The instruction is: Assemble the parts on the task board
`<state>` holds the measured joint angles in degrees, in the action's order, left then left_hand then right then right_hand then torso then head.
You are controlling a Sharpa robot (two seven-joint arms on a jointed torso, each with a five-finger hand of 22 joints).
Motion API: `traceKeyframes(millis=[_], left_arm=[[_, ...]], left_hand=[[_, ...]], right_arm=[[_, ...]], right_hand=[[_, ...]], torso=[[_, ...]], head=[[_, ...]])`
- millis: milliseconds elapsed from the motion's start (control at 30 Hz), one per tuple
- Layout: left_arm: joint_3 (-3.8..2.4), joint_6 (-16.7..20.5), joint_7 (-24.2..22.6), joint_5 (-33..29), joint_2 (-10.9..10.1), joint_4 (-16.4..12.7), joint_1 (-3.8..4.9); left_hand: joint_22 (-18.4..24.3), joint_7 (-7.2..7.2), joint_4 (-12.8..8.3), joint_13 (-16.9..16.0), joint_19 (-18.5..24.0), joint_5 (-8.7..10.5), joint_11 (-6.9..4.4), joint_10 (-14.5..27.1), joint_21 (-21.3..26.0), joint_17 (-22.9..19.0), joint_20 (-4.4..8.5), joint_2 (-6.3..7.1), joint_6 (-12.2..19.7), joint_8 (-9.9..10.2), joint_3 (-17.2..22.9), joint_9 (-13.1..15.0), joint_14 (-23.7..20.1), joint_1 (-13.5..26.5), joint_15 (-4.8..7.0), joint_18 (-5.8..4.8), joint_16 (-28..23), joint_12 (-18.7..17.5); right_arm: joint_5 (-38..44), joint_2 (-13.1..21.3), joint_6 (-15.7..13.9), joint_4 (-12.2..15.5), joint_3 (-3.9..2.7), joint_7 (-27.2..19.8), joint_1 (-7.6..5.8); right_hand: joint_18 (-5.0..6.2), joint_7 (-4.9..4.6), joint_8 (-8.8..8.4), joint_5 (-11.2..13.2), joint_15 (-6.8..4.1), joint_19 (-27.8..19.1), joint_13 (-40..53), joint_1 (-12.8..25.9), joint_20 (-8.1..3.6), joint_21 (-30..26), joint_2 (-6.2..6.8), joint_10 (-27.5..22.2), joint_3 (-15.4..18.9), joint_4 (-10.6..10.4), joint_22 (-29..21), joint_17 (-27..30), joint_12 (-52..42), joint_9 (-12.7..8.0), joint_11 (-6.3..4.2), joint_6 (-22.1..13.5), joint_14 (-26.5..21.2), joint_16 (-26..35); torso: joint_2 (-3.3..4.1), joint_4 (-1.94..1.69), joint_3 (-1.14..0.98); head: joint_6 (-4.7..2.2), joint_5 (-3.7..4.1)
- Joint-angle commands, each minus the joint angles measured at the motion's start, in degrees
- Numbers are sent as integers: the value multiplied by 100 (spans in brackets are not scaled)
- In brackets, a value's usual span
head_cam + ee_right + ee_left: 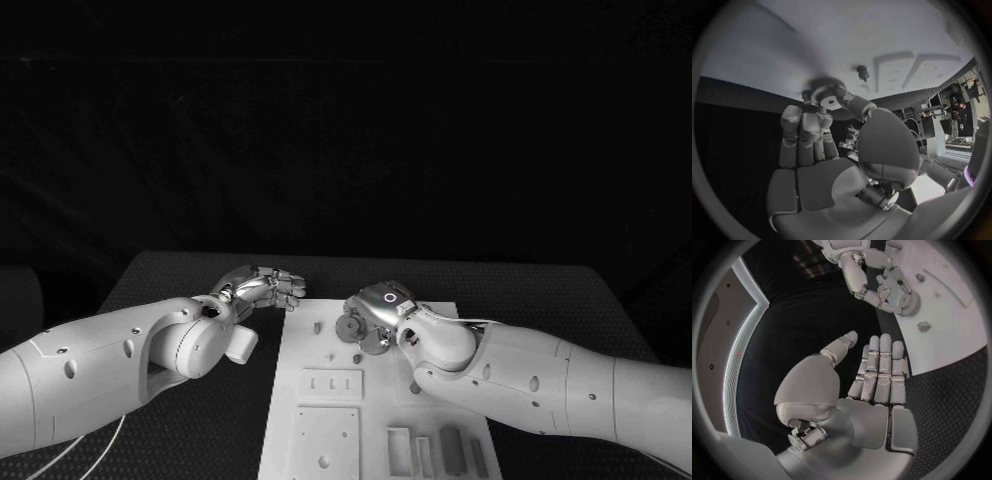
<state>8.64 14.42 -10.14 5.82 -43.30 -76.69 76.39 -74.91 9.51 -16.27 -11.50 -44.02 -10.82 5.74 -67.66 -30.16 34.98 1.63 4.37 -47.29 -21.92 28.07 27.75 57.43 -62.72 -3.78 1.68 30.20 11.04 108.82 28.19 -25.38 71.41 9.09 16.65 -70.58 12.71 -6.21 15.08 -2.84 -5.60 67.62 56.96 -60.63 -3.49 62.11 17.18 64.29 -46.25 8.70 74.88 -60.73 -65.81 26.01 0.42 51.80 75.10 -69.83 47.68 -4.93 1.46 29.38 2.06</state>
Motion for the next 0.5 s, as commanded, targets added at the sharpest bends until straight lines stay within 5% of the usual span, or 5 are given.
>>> traceKeyframes(millis=[33,233,400,500], left_arm=[[-4,-40,-51,17,14,0,5],[-4,-40,-49,17,20,11,5],[-4,-37,-47,17,20,8,5],[-4,-37,-45,17,19,10,5]], left_hand=[[-89,37,17,-9,20,-16,13,-21,-40,10,18,5,-5,29,11,9,37,44,-12,110,-31,-30],[-89,40,20,-10,18,-18,14,-21,-41,12,19,5,-3,33,10,12,40,50,-11,110,-32,-32],[-88,41,20,-10,18,-18,14,-20,-42,13,19,7,0,36,9,13,41,53,-11,110,-32,-34],[-88,42,21,-10,18,-19,14,-19,-42,13,19,8,1,38,9,13,42,54,-10,110,-33,-35]], right_arm=[[-28,10,118,4,2,9,5],[-138,6,199,16,1,-28,6],[-247,12,325,12,1,-52,6],[-302,15,406,-9,1,-77,6]], right_hand=[[229,-132,-27,3,38,-6,-10,5,-32,-40,2,-1,-14,20,-9,5,16,0,59,-122,-7,36],[229,-141,-34,3,46,-6,-17,-29,-33,-51,1,-12,-69,7,-18,5,14,4,67,-153,-7,44],[229,-148,-70,-16,54,0,-40,-317,-32,-81,-7,-30,-467,-44,-43,8,10,-5,73,-247,3,67],[229,-145,-96,-373,58,-7,-54,-495,-19,-91,-17,-46,-716,-6,-46,8,7,-21,75,-296,8,81]], torso=[[-2,-3,-4],[-1,-2,2],[1,5,-6],[1,4,-5]], head=[[-7,1],[-1,0],[4,-6],[5,0]])
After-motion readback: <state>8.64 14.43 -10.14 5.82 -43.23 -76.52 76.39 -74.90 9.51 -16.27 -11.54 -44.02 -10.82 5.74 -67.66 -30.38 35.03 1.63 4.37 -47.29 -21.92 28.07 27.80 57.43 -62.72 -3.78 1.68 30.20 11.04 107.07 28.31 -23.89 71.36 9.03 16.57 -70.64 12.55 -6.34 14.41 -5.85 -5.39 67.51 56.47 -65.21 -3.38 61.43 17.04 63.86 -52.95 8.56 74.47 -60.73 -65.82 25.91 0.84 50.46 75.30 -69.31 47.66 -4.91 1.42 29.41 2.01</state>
